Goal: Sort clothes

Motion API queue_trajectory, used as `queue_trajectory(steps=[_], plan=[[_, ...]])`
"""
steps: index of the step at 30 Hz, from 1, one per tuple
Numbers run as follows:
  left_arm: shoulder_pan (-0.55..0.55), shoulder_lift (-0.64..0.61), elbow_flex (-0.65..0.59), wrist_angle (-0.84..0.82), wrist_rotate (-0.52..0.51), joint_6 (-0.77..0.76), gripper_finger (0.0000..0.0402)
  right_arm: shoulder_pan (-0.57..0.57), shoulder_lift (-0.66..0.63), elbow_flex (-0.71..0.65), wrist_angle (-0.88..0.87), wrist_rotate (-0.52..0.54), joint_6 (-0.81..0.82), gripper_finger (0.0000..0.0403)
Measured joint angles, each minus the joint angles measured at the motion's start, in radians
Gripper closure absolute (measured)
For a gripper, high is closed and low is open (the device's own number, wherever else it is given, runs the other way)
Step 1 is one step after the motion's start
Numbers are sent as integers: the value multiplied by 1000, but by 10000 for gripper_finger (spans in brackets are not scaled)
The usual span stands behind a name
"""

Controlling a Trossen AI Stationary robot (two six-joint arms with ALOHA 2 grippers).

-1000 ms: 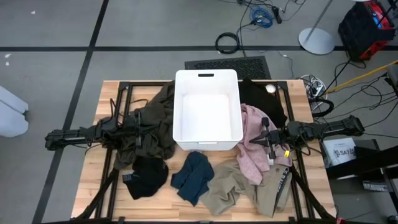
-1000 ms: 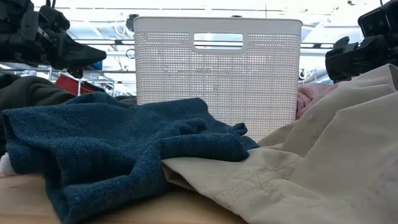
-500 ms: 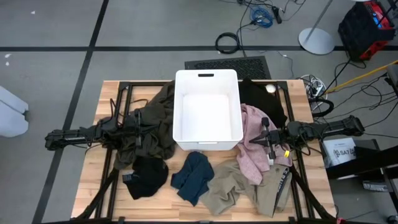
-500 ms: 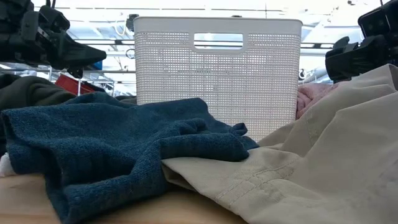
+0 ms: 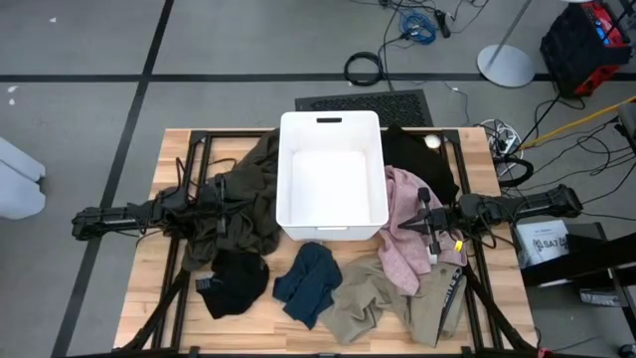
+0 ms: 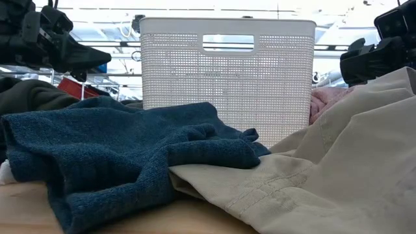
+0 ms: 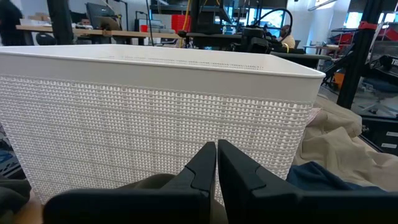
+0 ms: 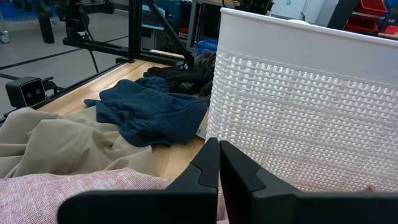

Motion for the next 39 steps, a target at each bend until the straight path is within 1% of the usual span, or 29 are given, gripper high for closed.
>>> queue_trajectory(steps=[35, 39], plan=[[0, 0, 0, 0, 0, 0, 378, 0, 0, 0, 0, 0, 0, 403], [0, 0, 0, 0, 0, 0, 378, 0, 0, 0, 3, 0, -38, 403]])
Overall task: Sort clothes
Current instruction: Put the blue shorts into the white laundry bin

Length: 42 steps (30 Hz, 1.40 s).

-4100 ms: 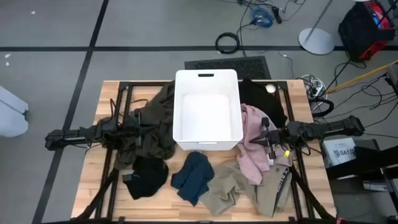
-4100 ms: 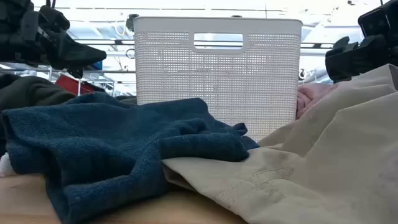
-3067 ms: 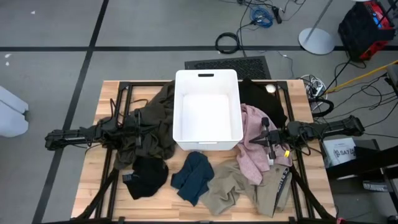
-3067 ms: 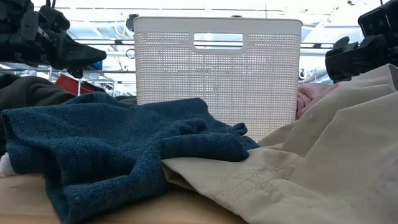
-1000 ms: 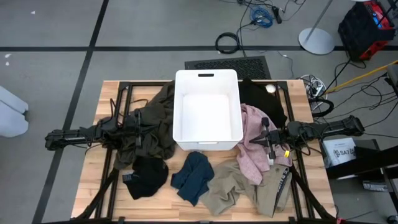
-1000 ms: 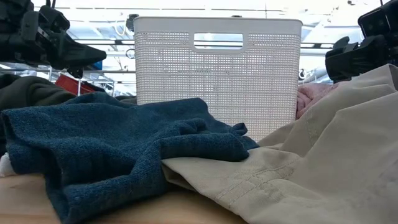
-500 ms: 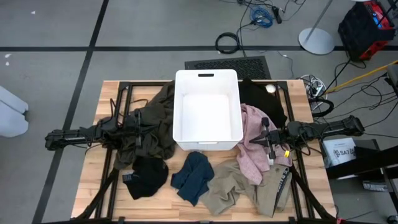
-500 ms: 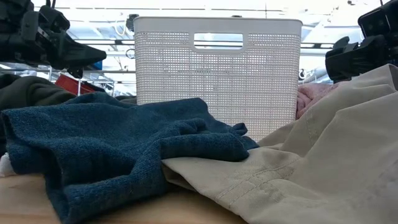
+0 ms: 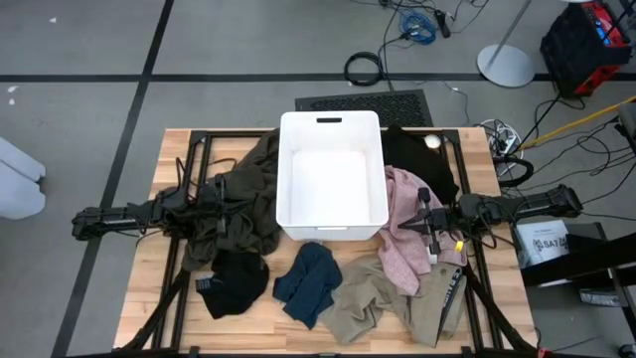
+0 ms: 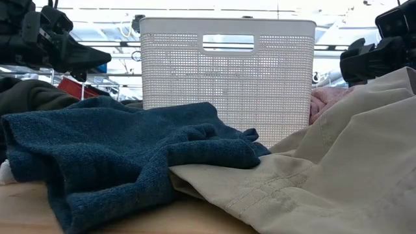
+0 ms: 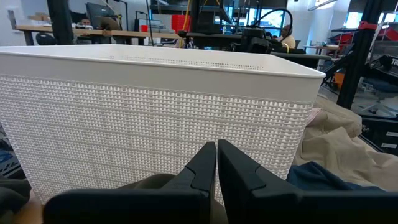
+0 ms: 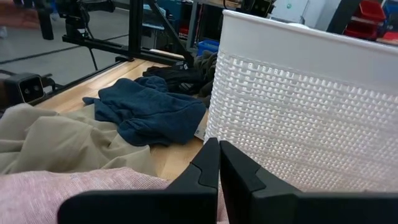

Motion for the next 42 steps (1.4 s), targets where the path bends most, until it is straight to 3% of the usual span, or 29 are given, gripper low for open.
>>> queue_trajectory(steps=[6, 21, 29, 33, 42], plan=[[0, 0, 0, 0, 0, 0, 378, 0, 0, 0, 8, 0, -33, 403], [0, 0, 0, 4, -1, -6, 378, 0, 0, 0, 17, -1, 120, 403], [0, 0, 0, 4, -20, -235, 378, 0, 0, 2, 190, -1, 237, 403], [0, 0, 0, 3, -73, -264, 378, 0, 0, 2, 243, -1, 248, 403], [0, 0, 0, -2, -74, -264, 378, 0, 0, 2, 307, -1, 248, 403]])
